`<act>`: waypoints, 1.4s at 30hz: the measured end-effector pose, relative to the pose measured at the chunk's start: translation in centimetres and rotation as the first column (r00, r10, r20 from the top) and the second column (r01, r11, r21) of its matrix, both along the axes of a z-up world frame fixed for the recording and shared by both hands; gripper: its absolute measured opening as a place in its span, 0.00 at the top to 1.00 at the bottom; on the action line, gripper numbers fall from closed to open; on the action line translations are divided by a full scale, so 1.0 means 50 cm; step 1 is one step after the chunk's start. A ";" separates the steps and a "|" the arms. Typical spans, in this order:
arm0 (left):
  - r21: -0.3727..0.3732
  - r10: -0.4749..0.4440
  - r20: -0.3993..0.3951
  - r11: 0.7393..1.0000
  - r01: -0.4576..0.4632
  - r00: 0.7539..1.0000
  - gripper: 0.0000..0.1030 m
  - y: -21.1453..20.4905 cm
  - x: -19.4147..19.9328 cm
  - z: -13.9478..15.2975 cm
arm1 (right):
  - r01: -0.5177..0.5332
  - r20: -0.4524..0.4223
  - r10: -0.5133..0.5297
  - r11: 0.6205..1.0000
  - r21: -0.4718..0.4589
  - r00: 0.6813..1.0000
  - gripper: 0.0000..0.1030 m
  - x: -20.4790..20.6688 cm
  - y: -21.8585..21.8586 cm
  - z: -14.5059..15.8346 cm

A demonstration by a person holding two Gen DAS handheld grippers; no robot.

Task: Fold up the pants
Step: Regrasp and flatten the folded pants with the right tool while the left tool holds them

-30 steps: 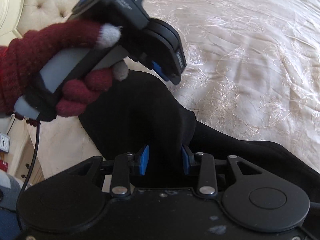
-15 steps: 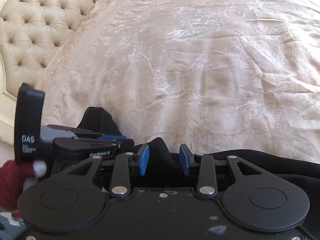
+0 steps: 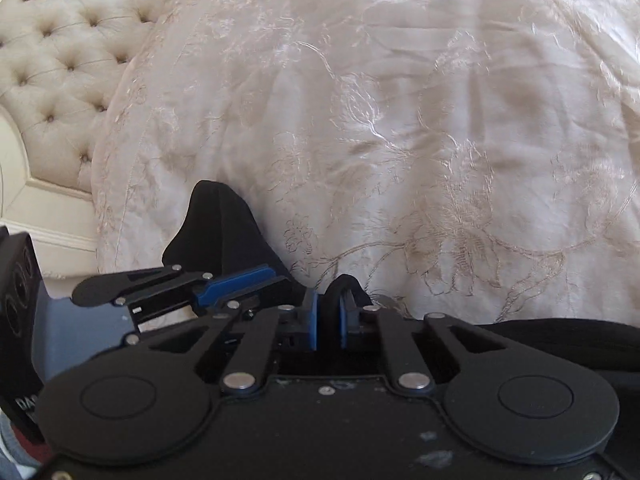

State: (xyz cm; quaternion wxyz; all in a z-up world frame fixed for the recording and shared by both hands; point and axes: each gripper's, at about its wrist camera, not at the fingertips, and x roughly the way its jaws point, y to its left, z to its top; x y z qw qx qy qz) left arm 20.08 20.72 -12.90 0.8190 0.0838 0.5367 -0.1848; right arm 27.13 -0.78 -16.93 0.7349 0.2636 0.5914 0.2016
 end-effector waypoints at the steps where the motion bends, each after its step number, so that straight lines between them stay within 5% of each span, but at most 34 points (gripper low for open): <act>1: -0.002 0.010 0.002 1.000 -0.010 1.000 0.88 0.006 -0.001 0.001 | -0.014 0.050 0.016 0.999 -0.031 0.999 0.89 -0.010 0.007 0.017; 6: 0.125 0.021 -0.142 0.992 -0.003 0.990 0.88 0.020 0.000 -0.075 | 0.064 0.353 0.016 0.975 -0.214 0.936 0.94 -0.054 0.030 0.105; 8: 0.167 0.005 -0.182 0.986 0.026 0.983 0.88 0.027 -0.011 -0.111 | 0.116 0.403 0.001 0.957 -0.266 0.915 0.94 -0.049 0.030 0.113; 17: 0.141 -0.009 -0.189 0.989 0.036 0.982 0.88 0.040 -0.019 -0.095 | 0.139 0.290 -0.021 0.910 -0.391 0.957 0.97 0.048 0.013 0.002; 24: 0.106 0.071 -0.167 0.993 -0.054 0.983 0.88 0.113 -0.017 -0.050 | 0.242 0.355 -0.102 0.894 -0.378 0.929 0.88 0.016 -0.014 0.058; 31: 0.219 0.252 -0.081 0.949 -0.229 0.964 0.88 0.213 0.051 -0.034 | 0.068 0.320 0.045 0.939 -0.336 0.946 0.81 -0.079 0.071 0.088; 37: 0.279 0.377 -0.018 0.891 -0.357 0.926 0.88 0.292 0.114 -0.054 | -0.121 0.252 0.211 0.936 -0.331 0.944 0.80 -0.153 0.184 0.060; 40: 0.322 0.366 -0.078 0.890 -0.324 0.927 0.88 0.301 0.119 -0.095 | -0.169 0.243 0.257 0.928 -0.333 0.935 0.80 -0.168 0.227 0.045; 42: 0.368 0.299 -0.072 0.895 -0.253 0.951 0.88 0.281 0.096 -0.110 | -0.147 0.222 0.230 0.930 -0.337 0.947 0.80 -0.165 0.235 0.032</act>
